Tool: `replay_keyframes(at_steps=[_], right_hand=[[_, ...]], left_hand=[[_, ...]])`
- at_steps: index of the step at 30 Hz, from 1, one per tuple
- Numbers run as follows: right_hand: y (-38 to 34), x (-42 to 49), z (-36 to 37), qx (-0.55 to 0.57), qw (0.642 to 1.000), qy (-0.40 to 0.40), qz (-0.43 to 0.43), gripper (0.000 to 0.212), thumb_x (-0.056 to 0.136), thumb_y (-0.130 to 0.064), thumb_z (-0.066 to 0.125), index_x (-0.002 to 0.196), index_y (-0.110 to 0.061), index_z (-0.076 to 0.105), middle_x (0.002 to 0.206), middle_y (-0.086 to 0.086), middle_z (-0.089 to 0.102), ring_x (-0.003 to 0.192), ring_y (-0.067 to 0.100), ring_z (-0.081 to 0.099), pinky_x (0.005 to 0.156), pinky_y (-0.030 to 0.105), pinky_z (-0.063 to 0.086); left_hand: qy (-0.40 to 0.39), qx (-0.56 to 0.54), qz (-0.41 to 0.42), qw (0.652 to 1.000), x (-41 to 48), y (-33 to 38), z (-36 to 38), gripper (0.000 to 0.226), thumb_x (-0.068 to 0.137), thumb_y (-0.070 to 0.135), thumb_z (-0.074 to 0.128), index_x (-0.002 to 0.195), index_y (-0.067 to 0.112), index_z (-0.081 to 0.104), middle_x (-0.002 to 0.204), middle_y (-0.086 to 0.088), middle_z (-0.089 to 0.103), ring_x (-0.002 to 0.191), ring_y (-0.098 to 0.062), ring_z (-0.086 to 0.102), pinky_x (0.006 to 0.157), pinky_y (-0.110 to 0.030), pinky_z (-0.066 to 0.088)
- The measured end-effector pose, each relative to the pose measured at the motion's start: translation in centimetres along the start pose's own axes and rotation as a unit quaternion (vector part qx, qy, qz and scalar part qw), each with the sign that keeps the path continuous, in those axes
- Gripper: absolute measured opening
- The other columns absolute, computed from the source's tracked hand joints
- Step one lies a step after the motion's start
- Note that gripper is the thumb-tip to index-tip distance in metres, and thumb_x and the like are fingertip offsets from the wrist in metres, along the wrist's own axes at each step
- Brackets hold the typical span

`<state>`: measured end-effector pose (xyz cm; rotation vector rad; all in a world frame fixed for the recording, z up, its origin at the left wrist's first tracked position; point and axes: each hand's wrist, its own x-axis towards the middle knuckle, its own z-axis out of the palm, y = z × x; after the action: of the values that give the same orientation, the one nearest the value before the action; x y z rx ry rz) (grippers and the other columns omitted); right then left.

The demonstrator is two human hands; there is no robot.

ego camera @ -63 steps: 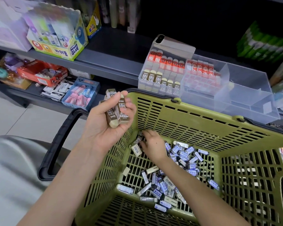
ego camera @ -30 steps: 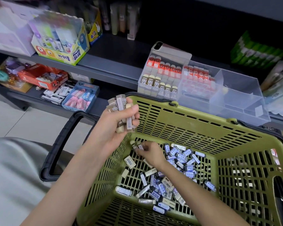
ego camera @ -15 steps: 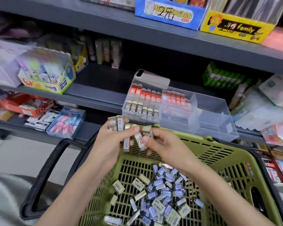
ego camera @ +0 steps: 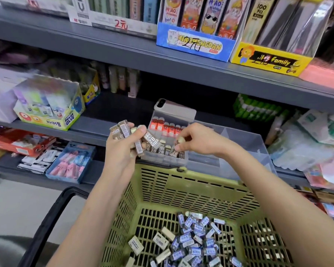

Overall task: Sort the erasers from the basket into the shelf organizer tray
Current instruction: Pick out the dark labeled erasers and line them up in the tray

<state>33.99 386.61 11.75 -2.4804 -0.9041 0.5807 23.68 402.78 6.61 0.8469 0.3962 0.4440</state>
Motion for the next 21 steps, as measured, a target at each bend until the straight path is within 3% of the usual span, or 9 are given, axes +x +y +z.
replay_keyframes(at_steps=[3,6,11,13,17,21], right_hand=[[0.0,1.1,0.0,0.0,1.0,-0.017,0.011,0.031,0.074,-0.021,0.078,0.101,-0.016,0.063,0.075,-0.01,0.054,0.075,0.013,0.054,0.068,0.026,0.042],[-0.1,2.2,0.2,0.031,0.998,-0.031,0.034,0.041,0.066,-0.018,0.084,0.095,-0.017,0.056,0.077,-0.004,0.059,0.073,0.016,0.057,0.068,0.028,0.043],[0.0,2.8,1.2,0.034,0.999,0.014,0.031,0.033,0.062,-0.021,0.086,0.081,-0.022,0.059,0.069,-0.01,0.062,0.066,0.009,0.059,0.067,0.027,0.046],[0.1,2.6,1.8,-0.004,0.998,0.061,0.02,0.029,0.062,-0.03,0.086,0.082,-0.025,0.066,0.077,-0.01,0.066,0.076,0.01,0.061,0.074,0.03,0.048],[0.5,1.8,3.2,-0.093,0.988,0.124,0.005,0.037,0.071,-0.041,0.076,0.105,-0.028,0.071,0.108,-0.01,0.069,0.097,0.012,0.061,0.079,0.027,0.046],[0.6,0.7,4.3,-0.201,0.964,0.168,-0.047,0.032,0.085,-0.042,0.061,0.115,-0.031,0.066,0.099,-0.007,0.072,0.095,0.014,0.057,0.068,0.023,0.033]], left_hand=[[-0.006,-0.011,-0.005,1.0,0.2,-0.2,-0.3,0.031,0.06,0.012,0.076,0.085,0.014,0.057,0.066,0.0,0.067,0.059,-0.014,0.064,0.053,-0.025,0.052],[-0.008,-0.019,-0.01,1.0,0.2,-0.3,-0.6,0.03,0.06,0.013,0.075,0.084,0.014,0.057,0.066,0.001,0.067,0.061,-0.012,0.064,0.053,-0.024,0.052],[-0.019,-0.016,-0.011,1.0,-0.2,-0.3,-0.4,0.031,0.06,0.013,0.075,0.086,0.013,0.058,0.067,0.002,0.068,0.06,-0.011,0.064,0.049,-0.021,0.048],[-0.021,-0.013,-0.011,1.0,-0.2,-0.4,-0.3,0.031,0.061,0.012,0.075,0.086,0.013,0.058,0.067,0.002,0.068,0.059,-0.011,0.064,0.049,-0.022,0.049],[-0.026,-0.009,-0.012,1.0,-0.4,-0.3,-0.3,0.032,0.061,0.013,0.075,0.088,0.014,0.057,0.067,0.001,0.068,0.057,-0.011,0.062,0.05,-0.022,0.049],[-0.022,-0.002,-0.011,1.0,-0.6,-0.1,-0.1,0.033,0.061,0.013,0.075,0.089,0.014,0.057,0.067,0.001,0.068,0.059,-0.012,0.063,0.051,-0.021,0.05]])
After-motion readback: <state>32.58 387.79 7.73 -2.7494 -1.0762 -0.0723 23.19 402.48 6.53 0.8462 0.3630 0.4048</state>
